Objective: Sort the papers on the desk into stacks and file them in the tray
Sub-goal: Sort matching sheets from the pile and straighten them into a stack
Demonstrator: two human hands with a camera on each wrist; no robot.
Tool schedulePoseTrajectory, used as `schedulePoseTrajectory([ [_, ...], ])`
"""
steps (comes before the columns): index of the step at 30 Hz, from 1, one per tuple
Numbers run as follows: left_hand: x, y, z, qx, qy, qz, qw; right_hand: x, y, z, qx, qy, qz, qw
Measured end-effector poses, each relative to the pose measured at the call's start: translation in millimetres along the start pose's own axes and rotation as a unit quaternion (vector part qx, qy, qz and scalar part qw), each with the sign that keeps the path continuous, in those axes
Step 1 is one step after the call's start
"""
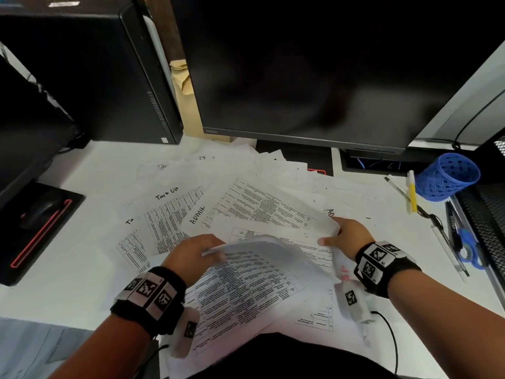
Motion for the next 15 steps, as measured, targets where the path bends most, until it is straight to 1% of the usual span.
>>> schedulePoseTrajectory([
  [4,0,2,-11,-0.03,0.03,0.016,0.999,0,-9,0,-0.008,0.053,-0.005,0.999],
  [5,2,3,-14,-0.049,0.048,0.009,0.998,2,-11,3,-0.008,0.063,-0.007,0.998],
  [6,6,5,-18,-0.083,0.069,-0.011,0.994,5,-13,6,-0.002,0.076,-0.012,0.997],
  [7,11,6,-24,-0.126,0.085,-0.045,0.987,8,-14,10,0.006,0.09,-0.014,0.996],
  [9,24,6,-40,-0.206,0.119,-0.115,0.965,12,-17,21,0.039,0.084,-0.015,0.996],
  [11,31,6,-58,-0.25,0.163,-0.143,0.944,14,-21,36,0.072,0.075,-0.01,0.995],
  [13,33,9,-74,-0.266,0.206,-0.146,0.93,14,-28,53,0.118,0.071,-0.004,0.991],
  [15,30,17,-83,-0.24,0.252,-0.117,0.93,15,-33,63,0.144,0.074,-0.015,0.987],
])
Point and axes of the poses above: each hand's wrist, its own y-axis towards the middle knuckle, its own x-axis out of the back of the hand, z = x × y, the point moved 7 cm from there along y, towards the middle knuckle, and after that the axes turned 6 degrees about x, right-handed, at the moved point
